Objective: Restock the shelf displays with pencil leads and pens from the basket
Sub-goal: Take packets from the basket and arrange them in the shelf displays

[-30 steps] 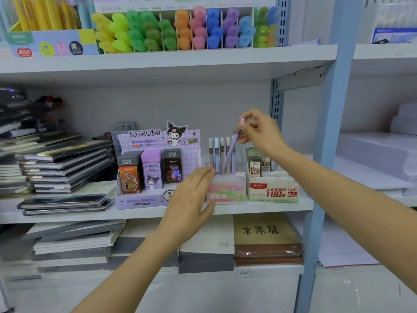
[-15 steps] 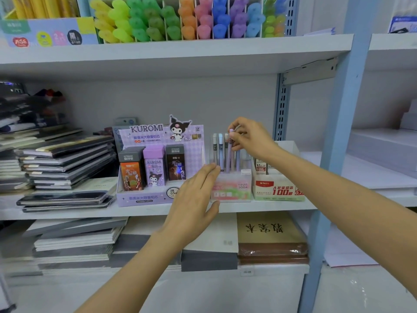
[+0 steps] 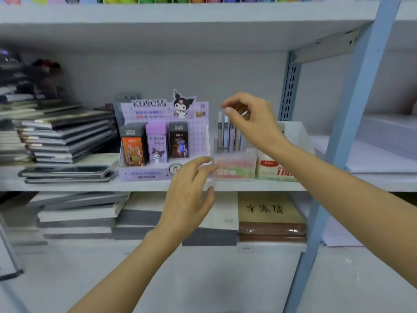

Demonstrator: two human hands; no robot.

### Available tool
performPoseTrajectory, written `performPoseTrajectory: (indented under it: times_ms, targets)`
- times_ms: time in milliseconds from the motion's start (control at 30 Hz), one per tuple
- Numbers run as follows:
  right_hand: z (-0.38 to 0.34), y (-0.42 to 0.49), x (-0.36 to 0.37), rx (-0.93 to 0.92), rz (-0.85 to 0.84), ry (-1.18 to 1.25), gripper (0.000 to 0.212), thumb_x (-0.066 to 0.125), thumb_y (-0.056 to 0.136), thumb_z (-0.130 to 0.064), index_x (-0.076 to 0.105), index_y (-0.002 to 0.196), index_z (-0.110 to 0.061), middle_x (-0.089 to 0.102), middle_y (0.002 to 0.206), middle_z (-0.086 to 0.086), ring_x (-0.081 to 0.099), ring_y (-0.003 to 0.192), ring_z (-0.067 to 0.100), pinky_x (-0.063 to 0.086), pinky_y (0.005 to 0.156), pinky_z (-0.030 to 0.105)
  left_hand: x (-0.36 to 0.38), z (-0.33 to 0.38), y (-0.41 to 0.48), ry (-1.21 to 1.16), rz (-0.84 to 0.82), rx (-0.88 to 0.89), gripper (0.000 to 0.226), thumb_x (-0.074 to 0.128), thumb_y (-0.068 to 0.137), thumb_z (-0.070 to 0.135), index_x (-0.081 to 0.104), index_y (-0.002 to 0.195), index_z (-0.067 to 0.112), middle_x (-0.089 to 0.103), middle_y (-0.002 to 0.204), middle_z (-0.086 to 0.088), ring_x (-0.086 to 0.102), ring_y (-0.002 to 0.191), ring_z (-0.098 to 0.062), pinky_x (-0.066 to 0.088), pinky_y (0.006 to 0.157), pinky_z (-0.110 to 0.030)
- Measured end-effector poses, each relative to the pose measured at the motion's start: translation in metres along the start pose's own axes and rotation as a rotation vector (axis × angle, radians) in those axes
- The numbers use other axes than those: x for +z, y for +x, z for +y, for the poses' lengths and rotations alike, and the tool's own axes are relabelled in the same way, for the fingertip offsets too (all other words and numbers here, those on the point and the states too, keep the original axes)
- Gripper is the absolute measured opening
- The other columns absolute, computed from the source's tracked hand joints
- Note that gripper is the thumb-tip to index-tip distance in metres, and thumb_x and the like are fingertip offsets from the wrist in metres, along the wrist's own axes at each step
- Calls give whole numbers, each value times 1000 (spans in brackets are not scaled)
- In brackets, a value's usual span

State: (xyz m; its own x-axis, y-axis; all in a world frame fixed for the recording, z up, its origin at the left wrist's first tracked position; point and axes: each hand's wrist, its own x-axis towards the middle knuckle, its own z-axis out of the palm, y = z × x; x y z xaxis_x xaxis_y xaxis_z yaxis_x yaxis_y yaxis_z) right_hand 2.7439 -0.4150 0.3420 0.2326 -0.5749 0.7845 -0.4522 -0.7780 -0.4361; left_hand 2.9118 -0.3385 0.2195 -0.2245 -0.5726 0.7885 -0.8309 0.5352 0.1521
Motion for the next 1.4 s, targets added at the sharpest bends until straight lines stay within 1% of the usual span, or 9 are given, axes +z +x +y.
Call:
performPoseTrajectory:
  times_ms: [133,333,467,633,800,900,1133,1267,1400]
  targets:
    - [-19,-87,33,-23,-286,301,14,58,96,-15,67,90,-7,67,72,1,62,54,9,47,51,16,30,-11,-83,-25,93,-112,21,49,85,11,63,100,11,58,100,-3,50,90,-16,38,77,-26]
    - [36,-227,132,217,-787,273,18,59,96,-22,70,88,-10,68,70,-3,63,55,9,56,58,30,93,-37,-239,-56,-325,-455,19,62,83,-4,64,95,11,58,95,-4,55,81,-23,39,67,-29]
    - [104,-317,183,390,-1148,97,17,59,95,-25,68,102,-12,71,95,4,65,81,17,53,79,37,120,-49,-333,-38,-768,-612,30,49,96,11,56,125,14,53,131,-4,53,116,-28,42,91,-34]
    - [169,-427,201,526,-1521,-80,34,59,94,-28,55,125,-16,58,121,9,57,107,26,48,91,41,135,-50,-396,0,-1120,-716,56,37,104,24,14,154,15,3,163,1,11,149,-15,16,118,-28]
    - [197,-494,194,519,-1601,-336,77,64,87,-41,27,149,-16,29,151,8,36,134,28,36,107,39,141,-44,-407,-21,-983,-734,53,47,100,16,29,149,7,16,161,-8,20,148,-23,25,116,-33]
    - [205,-501,200,475,-1551,-380,68,69,82,-43,39,138,-18,40,143,6,38,129,24,34,103,38,144,-39,-409,-37,-882,-741,48,58,93,8,45,139,-1,35,152,-17,36,140,-34,38,109,-42]
    - [217,-498,202,398,-1648,-312,47,69,82,-46,53,117,-19,54,119,2,49,105,20,41,92,34,148,-37,-414,6,-922,-728,50,50,99,19,39,145,4,22,159,-11,21,147,-28,32,115,-38]
    - [218,-497,198,457,-1702,-184,45,64,88,-45,59,119,-14,54,112,5,50,99,20,39,78,30,149,-36,-413,5,-940,-740,51,47,100,21,36,147,6,17,161,-9,14,149,-26,32,115,-38]
    - [216,-497,194,571,-1759,-88,46,59,93,-42,49,131,-17,57,125,5,55,107,21,45,91,34,149,-36,-412,10,-945,-746,50,46,101,22,37,147,6,16,161,-10,13,149,-26,33,113,-39]
